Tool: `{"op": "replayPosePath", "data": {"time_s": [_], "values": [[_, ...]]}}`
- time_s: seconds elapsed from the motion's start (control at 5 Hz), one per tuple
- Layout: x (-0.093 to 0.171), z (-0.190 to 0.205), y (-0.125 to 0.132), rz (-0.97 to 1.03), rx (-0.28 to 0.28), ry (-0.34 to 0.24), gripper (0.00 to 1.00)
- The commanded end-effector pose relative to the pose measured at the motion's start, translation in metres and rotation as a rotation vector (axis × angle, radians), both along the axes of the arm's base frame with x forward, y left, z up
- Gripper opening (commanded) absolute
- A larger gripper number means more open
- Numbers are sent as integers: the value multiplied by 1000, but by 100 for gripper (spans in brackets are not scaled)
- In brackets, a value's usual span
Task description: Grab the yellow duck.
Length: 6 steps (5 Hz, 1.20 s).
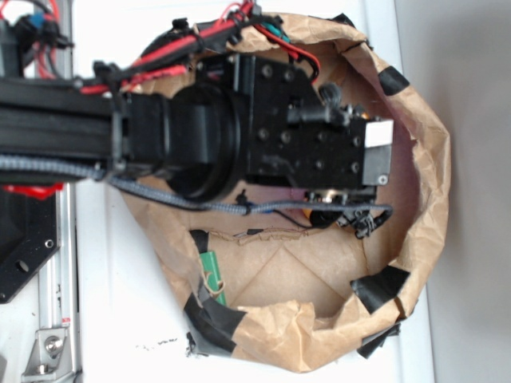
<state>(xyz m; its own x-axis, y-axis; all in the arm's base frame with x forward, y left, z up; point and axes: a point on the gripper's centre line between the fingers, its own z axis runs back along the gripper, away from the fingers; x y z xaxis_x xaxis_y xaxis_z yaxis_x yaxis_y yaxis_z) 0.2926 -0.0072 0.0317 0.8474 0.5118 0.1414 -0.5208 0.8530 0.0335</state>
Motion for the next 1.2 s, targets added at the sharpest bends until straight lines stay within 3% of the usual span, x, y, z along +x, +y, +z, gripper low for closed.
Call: {"op": "replayPosePath", "data": {"time_s": [0.0, 0.2, 0.4, 0.6, 0.8, 1.0], "values": [[-17, 5, -35, -137, -56, 11, 100], [-17, -6, -51, -189, -55, 32, 100], [-16, -19, -58, -205, -17, 60, 100], [-11, -13, -44, -152, 21, 37, 100], [-12, -4, -11, -53, 22, 6, 100], [-18, 6, 4, -13, 22, -27, 100]]}}
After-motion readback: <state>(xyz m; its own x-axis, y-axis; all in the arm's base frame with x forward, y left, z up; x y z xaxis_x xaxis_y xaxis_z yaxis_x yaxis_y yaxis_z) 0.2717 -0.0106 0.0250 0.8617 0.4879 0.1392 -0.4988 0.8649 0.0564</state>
